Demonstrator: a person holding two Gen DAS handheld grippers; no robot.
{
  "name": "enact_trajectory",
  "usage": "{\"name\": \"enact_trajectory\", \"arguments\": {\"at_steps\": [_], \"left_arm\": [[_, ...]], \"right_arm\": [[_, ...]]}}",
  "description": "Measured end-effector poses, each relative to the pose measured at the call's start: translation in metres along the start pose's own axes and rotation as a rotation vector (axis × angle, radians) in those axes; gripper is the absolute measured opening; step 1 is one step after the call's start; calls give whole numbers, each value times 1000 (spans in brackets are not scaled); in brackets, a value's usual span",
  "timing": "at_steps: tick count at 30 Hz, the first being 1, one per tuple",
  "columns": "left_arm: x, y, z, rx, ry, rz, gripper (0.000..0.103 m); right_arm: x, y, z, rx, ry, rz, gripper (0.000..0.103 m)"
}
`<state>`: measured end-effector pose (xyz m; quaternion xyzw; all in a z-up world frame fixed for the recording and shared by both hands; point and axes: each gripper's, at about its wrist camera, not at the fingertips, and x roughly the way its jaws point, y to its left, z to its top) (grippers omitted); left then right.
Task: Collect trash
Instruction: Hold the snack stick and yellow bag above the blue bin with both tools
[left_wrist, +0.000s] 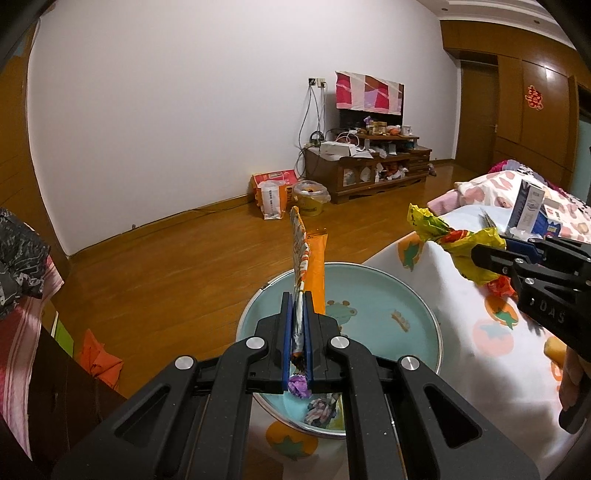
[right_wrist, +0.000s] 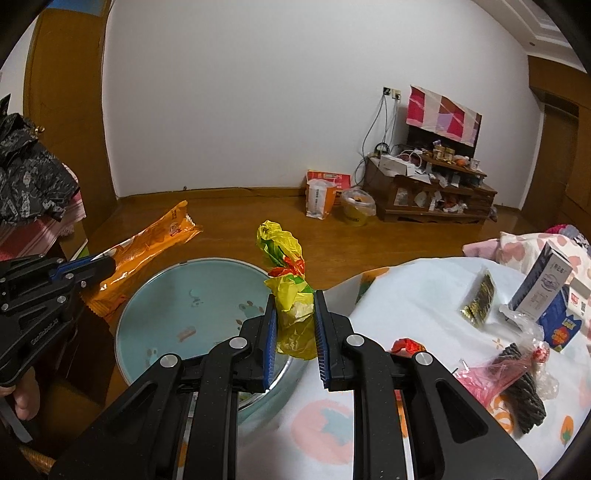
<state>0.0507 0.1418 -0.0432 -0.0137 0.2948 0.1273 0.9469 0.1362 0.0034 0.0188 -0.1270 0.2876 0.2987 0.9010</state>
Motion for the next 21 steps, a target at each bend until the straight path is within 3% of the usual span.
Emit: {"name": "enact_trajectory", "arguments": {"at_steps": [21], "left_arm": [[1,4,-2,-7,6,5,5]], "right_arm": [[3,14,4,-25,5,19,19]]}}
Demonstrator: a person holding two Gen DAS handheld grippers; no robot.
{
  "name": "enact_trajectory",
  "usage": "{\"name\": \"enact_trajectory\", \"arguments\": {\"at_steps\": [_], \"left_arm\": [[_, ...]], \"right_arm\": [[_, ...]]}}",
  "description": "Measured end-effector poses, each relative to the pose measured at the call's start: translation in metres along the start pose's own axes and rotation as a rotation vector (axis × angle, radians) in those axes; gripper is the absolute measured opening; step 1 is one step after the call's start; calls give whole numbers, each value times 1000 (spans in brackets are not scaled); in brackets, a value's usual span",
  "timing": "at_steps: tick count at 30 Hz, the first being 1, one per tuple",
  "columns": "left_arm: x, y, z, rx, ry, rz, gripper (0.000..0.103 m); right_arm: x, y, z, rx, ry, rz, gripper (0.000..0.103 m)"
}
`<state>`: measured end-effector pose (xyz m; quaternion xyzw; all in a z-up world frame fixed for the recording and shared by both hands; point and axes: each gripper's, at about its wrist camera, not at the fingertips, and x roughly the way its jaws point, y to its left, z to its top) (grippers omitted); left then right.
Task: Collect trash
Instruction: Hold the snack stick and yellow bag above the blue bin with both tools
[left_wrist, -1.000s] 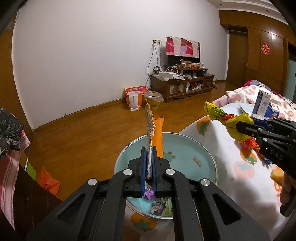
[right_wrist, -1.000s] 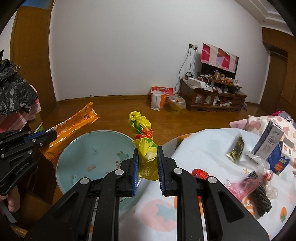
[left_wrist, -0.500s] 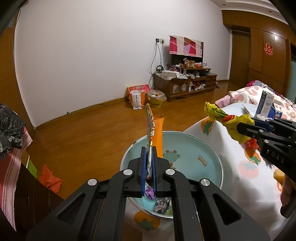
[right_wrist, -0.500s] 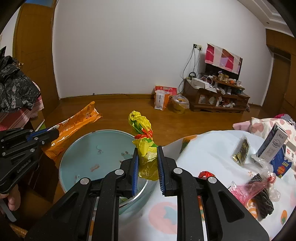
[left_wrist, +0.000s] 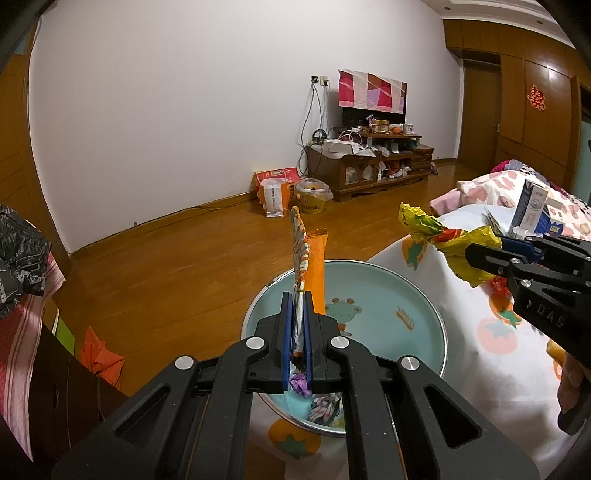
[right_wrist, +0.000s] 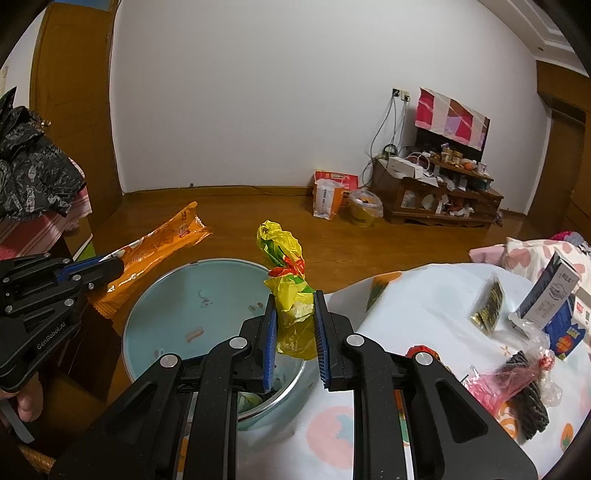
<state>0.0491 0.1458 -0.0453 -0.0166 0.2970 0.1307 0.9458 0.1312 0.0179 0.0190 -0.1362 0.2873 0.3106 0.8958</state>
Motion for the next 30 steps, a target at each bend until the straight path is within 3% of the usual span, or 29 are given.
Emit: {"name": "enact_trajectory", "arguments": {"at_steps": [30], "left_arm": [[2,8,1,-6,2,7,6]], "right_arm": [[6,13,0,-15,3,22,19]]}}
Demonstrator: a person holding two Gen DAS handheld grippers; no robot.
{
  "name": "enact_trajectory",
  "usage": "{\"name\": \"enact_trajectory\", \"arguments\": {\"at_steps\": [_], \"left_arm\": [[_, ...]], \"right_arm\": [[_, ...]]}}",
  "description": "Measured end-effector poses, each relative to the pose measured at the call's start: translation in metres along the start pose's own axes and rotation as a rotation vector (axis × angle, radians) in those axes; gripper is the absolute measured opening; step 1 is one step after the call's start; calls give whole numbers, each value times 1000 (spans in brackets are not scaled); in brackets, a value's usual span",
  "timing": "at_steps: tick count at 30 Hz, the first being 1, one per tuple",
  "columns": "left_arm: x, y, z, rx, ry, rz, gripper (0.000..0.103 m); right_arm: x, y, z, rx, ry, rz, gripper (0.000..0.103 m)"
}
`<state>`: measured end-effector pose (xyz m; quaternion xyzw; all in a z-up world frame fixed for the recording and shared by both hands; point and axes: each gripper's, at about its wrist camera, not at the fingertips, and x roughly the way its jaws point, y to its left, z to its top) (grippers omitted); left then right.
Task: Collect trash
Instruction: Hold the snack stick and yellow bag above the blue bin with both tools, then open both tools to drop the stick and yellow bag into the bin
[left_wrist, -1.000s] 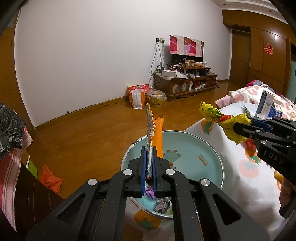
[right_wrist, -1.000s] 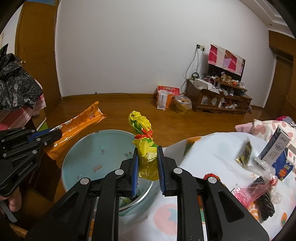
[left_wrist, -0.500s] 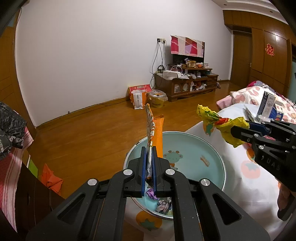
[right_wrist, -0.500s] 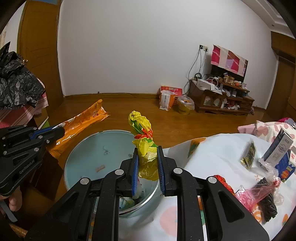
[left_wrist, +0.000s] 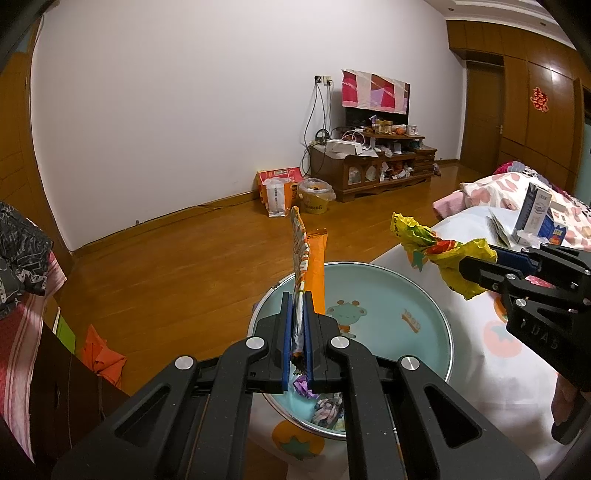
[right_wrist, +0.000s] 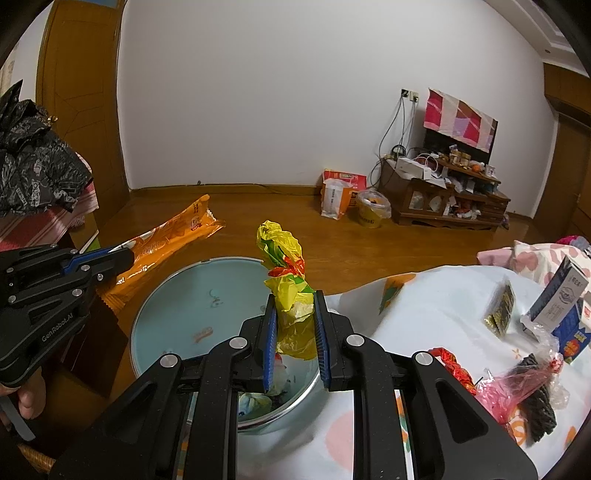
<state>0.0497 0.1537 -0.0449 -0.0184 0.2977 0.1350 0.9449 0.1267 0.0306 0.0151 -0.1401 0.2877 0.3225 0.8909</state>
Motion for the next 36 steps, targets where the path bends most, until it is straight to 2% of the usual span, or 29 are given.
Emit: {"name": "enact_trajectory", "arguments": {"at_steps": [21,25,26,27,28,29,36], "left_arm": [[1,-1,0,1,1,-3,6],[2,-5,-1,3,6,-12,9],[2,-7,-2,3,9,-13,24],[2,-7,-2,3,10,-13,34],[1,-9,-3,4,6,-8,45],[1,-10,-4,7,5,-6,44],[4,-17,-8,14,24,-19,50]], "right_arm": [[1,3,0,-6,3,5,19],[6,5,-2,-21,13,16,24],[7,6,-3,-23,17,16,28],[9,5,-4,-20,26,17,30],[11,5,-5,-16,35,20,38],[13,3,-7,-9,39,19,42],[5,-3,-12,11,49,-11,45]]}}
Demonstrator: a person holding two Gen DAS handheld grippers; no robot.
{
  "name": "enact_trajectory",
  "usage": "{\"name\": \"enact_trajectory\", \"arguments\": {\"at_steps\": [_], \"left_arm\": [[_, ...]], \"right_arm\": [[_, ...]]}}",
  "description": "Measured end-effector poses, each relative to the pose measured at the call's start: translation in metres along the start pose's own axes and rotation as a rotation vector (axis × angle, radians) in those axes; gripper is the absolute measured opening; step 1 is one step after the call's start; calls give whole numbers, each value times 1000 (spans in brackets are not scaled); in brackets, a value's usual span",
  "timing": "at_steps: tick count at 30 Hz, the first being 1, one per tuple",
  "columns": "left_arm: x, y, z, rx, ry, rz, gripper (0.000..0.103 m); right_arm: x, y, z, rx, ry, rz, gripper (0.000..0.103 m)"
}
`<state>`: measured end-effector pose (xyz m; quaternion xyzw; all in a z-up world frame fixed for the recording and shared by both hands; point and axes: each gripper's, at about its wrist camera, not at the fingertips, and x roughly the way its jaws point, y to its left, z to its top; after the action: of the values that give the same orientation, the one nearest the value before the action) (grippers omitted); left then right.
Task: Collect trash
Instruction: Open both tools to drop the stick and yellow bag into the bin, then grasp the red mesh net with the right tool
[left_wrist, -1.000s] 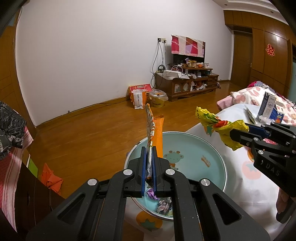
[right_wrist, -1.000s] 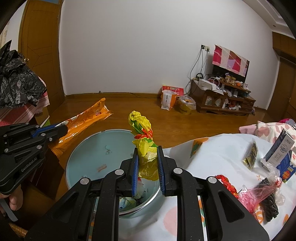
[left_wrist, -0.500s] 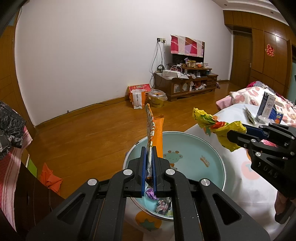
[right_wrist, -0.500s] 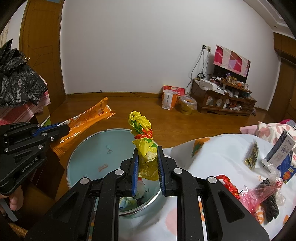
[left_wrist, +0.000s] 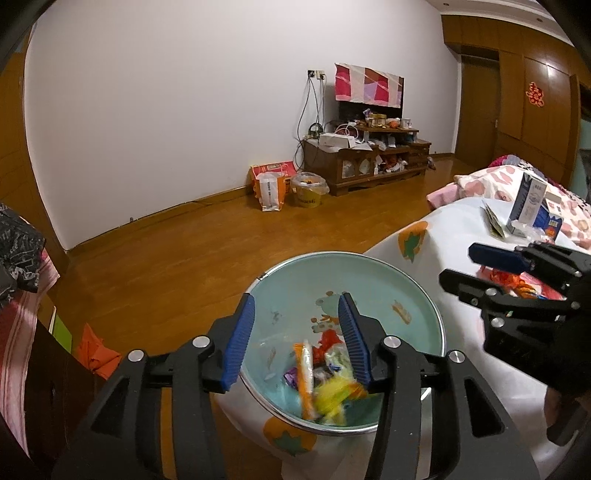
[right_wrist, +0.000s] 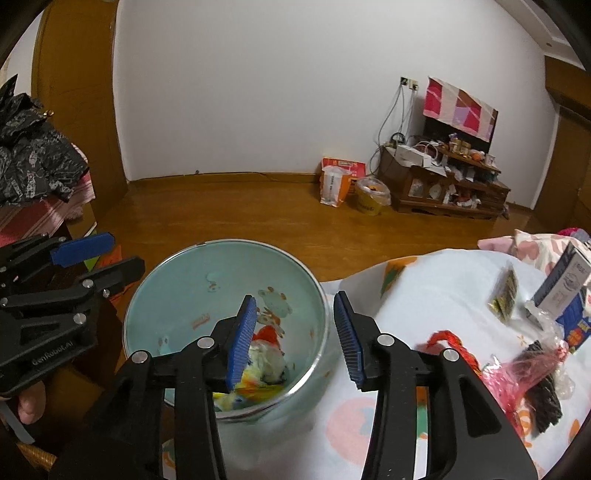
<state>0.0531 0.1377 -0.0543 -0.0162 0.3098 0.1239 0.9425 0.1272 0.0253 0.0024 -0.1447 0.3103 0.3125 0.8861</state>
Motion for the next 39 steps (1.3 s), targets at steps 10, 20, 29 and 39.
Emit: {"name": "enact_trajectory", "arguments": {"at_steps": [10,20,29,39], "left_arm": [[-7,-43,-22,66,44,-92,64],[-13,-91,-47,177,81,-165,74],[-22,-120,-56,246,77,-191,77],[-18,-122,-48,228,84,-195,78]], "right_arm": [[-62,-43,-28,50,-21,-134,51],[-132,-87,-116,163,31,-244,63],[-140,-83,-158,140,102,-236,71],[-186,-199,-205,340,131,-461,71]]}}
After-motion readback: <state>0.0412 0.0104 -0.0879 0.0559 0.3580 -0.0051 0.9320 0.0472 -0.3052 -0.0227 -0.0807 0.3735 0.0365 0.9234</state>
